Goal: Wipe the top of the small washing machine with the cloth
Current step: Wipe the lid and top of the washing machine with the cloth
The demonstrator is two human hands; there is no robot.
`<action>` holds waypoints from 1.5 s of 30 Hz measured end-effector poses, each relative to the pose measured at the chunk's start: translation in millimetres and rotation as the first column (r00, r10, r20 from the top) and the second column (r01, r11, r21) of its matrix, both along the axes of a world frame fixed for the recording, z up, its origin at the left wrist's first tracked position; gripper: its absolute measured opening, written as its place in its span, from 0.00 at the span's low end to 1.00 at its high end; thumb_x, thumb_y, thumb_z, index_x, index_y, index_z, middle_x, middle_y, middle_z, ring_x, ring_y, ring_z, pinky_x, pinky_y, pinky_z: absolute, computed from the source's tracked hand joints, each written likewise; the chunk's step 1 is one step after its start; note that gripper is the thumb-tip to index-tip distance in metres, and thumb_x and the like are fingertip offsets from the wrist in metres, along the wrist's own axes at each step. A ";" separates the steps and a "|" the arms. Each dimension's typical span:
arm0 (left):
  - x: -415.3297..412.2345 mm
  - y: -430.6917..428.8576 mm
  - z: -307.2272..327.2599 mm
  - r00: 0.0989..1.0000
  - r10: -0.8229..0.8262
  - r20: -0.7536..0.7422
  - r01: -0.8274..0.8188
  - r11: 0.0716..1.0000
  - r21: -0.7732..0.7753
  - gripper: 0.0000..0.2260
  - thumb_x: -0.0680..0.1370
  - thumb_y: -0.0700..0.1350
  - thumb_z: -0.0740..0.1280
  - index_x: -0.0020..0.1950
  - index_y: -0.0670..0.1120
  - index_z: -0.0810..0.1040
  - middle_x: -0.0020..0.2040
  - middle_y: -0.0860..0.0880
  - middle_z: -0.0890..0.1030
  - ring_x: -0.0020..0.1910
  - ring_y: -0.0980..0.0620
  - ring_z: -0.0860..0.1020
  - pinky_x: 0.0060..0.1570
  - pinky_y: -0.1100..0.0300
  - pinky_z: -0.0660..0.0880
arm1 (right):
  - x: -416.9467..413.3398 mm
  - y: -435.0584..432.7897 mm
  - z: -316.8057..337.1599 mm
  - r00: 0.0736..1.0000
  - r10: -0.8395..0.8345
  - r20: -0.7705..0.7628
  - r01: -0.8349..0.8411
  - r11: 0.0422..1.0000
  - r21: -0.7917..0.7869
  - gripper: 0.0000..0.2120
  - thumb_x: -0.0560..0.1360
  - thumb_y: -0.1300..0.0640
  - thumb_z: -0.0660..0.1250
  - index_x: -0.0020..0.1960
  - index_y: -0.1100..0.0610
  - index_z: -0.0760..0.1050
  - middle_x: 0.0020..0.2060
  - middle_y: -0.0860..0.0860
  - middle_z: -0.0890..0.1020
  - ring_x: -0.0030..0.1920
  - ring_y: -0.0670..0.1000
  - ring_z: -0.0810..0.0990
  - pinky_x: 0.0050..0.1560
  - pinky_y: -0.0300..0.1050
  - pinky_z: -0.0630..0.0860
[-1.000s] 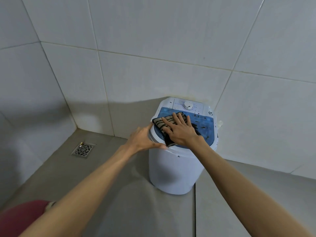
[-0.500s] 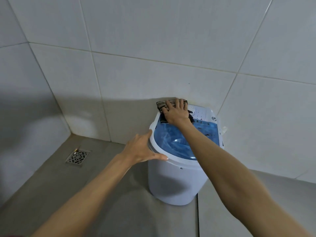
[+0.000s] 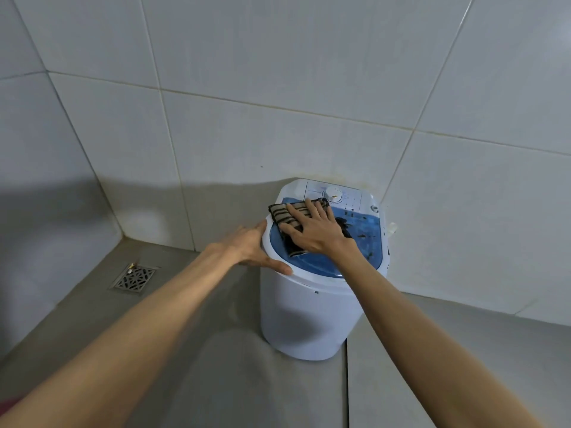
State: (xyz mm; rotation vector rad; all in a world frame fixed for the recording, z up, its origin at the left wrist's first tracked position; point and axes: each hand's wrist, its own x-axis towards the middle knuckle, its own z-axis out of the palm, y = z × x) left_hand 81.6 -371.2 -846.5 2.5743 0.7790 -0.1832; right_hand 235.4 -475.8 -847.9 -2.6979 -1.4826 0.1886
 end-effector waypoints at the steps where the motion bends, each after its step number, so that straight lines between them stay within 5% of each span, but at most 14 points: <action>1: 0.3 1.0 -1.7 1.000 0.002 -0.011 -0.002 1.000 -0.012 0.62 0.50 0.79 0.70 0.78 0.56 0.53 0.76 0.51 0.68 0.72 0.42 0.68 0.70 0.44 0.67 | 0.3 1.4 -0.2 1.000 0.018 0.007 -0.018 1.000 -0.003 0.32 0.78 0.32 0.47 0.79 0.39 0.45 0.80 0.55 0.45 0.79 0.57 0.42 0.76 0.57 0.37; 7: 4.3 6.2 -5.9 0.995 -0.027 -0.094 0.015 0.993 -0.121 0.64 0.59 0.73 0.73 0.79 0.56 0.34 0.82 0.49 0.49 0.79 0.44 0.54 0.76 0.44 0.55 | 7.8 38.4 0.8 1.000 -0.011 -0.020 0.012 1.000 0.025 0.32 0.77 0.32 0.49 0.78 0.38 0.49 0.80 0.54 0.46 0.79 0.57 0.42 0.76 0.57 0.37; 17: 14.5 18.8 -24.0 0.997 -0.046 -0.064 0.031 0.976 -0.217 0.73 0.44 0.79 0.72 0.79 0.59 0.37 0.81 0.56 0.50 0.79 0.49 0.54 0.76 0.44 0.57 | 34.8 92.6 -1.8 0.969 -0.243 0.053 0.235 0.964 0.121 0.32 0.79 0.36 0.46 0.79 0.48 0.52 0.79 0.60 0.48 0.78 0.63 0.43 0.76 0.58 0.39; 25: 7.8 10.9 -17.7 0.987 0.001 -0.161 -0.026 0.987 -0.156 0.75 0.42 0.82 0.66 0.77 0.59 0.29 0.82 0.52 0.44 0.80 0.48 0.48 0.76 0.42 0.55 | 15.1 32.5 -4.8 0.997 -0.076 -0.027 0.078 0.995 0.058 0.32 0.77 0.31 0.45 0.79 0.39 0.46 0.80 0.54 0.44 0.79 0.57 0.40 0.77 0.54 0.37; 32: 0.7 2.1 -7.1 0.995 0.047 -0.089 -0.061 0.986 -0.154 0.72 0.46 0.80 0.71 0.79 0.60 0.35 0.82 0.50 0.50 0.80 0.48 0.53 0.77 0.47 0.56 | -26.6 -44.6 -14.0 0.998 -0.018 0.060 0.011 0.993 0.122 0.32 0.77 0.30 0.47 0.78 0.37 0.48 0.80 0.53 0.47 0.79 0.56 0.42 0.77 0.55 0.39; 37: -1.8 -9.8 11.2 0.998 -0.009 -0.058 0.005 0.998 -0.068 0.57 0.62 0.69 0.75 0.81 0.54 0.46 0.80 0.51 0.56 0.79 0.47 0.56 0.76 0.50 0.56 | -18.1 -92.2 -13.4 0.988 -0.135 0.075 0.129 0.988 0.088 0.31 0.78 0.34 0.41 0.79 0.40 0.44 0.80 0.55 0.45 0.79 0.59 0.42 0.77 0.57 0.41; 41: 5.0 -11.2 18.2 0.997 -0.073 -0.019 0.072 0.997 -0.021 0.64 0.50 0.75 0.75 0.80 0.58 0.50 0.78 0.53 0.62 0.76 0.46 0.62 0.73 0.46 0.63 | -1.3 -118.5 -11.4 0.941 -0.334 -0.057 0.338 0.933 0.122 0.28 0.81 0.38 0.45 0.79 0.42 0.47 0.80 0.55 0.45 0.79 0.59 0.42 0.77 0.56 0.42; 45: 17.5 -4.2 16.5 0.993 -0.084 -0.087 0.085 0.996 0.004 0.68 0.45 0.78 0.73 0.80 0.55 0.54 0.79 0.54 0.61 0.76 0.50 0.63 0.73 0.48 0.64 | 4.2 -113.6 -6.6 0.954 -0.294 -0.063 0.300 0.941 0.157 0.26 0.82 0.44 0.51 0.79 0.46 0.56 0.79 0.56 0.53 0.79 0.61 0.49 0.77 0.56 0.46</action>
